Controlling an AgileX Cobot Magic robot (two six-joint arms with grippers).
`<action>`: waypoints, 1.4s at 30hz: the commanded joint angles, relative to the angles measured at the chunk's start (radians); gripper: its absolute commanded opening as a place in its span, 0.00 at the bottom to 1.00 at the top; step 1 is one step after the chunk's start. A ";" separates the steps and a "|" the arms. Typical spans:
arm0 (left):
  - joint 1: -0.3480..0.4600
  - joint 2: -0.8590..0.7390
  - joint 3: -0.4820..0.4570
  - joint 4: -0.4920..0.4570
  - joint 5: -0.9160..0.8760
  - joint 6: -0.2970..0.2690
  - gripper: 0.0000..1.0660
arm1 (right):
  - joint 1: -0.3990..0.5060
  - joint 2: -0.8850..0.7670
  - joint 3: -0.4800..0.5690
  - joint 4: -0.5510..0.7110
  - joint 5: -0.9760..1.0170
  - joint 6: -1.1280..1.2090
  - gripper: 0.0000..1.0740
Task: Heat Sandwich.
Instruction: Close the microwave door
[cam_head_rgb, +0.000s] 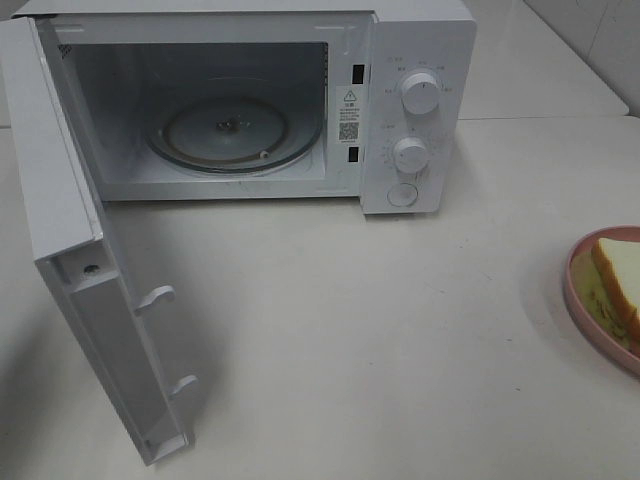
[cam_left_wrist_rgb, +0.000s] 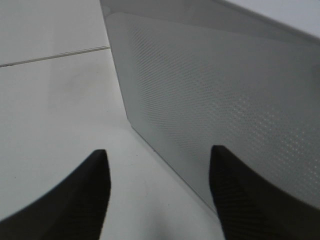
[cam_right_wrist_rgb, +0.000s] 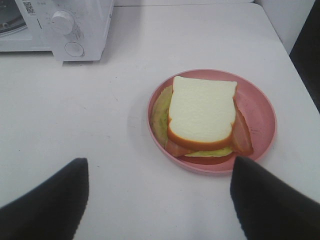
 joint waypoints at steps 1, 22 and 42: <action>-0.006 0.033 0.001 0.027 -0.050 0.003 0.34 | -0.005 -0.027 0.001 -0.009 -0.003 -0.010 0.70; -0.059 0.189 0.001 0.023 -0.224 0.057 0.00 | -0.005 -0.027 0.001 -0.009 -0.003 -0.010 0.70; -0.127 0.273 -0.025 -0.068 -0.227 0.324 0.00 | -0.005 -0.027 0.001 -0.009 -0.003 -0.009 0.70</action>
